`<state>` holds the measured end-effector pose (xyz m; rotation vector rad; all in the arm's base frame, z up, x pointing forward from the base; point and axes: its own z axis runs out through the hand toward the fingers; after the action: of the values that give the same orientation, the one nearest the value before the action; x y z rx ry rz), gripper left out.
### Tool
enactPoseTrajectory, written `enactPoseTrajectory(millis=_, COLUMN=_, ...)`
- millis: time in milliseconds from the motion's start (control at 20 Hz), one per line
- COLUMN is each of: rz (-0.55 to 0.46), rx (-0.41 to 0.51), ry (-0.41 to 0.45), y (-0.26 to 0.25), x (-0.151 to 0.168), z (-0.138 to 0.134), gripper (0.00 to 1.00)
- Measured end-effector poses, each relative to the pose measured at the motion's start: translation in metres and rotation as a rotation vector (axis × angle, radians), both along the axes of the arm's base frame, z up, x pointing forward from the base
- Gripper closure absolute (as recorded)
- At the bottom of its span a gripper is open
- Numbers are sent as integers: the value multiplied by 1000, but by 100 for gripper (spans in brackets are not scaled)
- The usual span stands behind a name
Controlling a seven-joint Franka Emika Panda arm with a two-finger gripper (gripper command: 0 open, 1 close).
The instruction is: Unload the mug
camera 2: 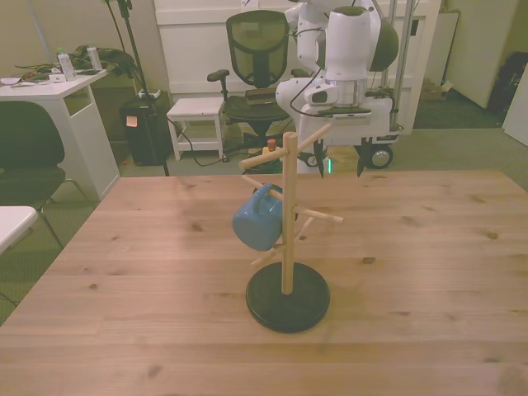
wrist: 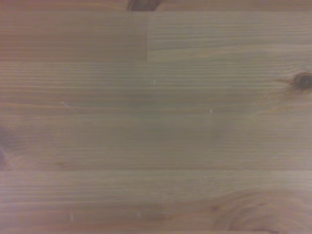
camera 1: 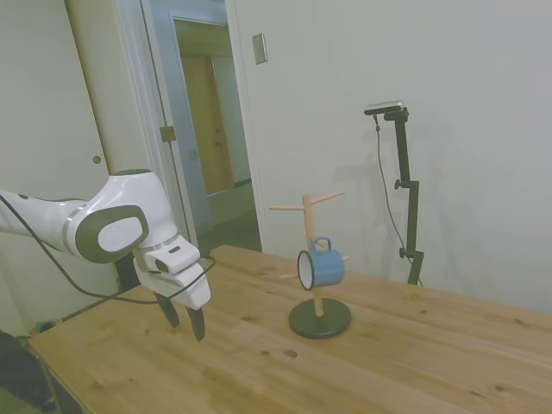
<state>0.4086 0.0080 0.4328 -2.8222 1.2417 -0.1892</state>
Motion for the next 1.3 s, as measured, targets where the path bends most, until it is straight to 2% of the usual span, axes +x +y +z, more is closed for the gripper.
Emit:
enactPoseTrajectory(millis=150, rz=4, rx=11, ry=-10, y=-4, x=1, z=2, gripper=0)
enactPoseTrajectory(millis=400, rz=-63, rx=-35, ry=-161, y=-48, x=10, z=41, gripper=0)
enactPoseTrajectory(millis=700, rz=-134, rx=-158, ry=-372, y=-93, x=18, z=68, gripper=0)
enactPoseTrajectory(millis=850, rz=-189, rx=-194, ry=-433, y=-111, x=30, z=65, gripper=0)
enactPoseTrajectory(millis=900, rz=-228, rx=-194, ry=-444, y=-118, x=46, z=58, gripper=0)
enactPoseTrajectory(millis=1100, rz=-214, rx=-216, ry=-455, y=-118, x=58, z=53, gripper=0)
enactPoseTrajectory(millis=1300, rz=-214, rx=-205, ry=-506, y=-122, x=82, z=45, gripper=0)
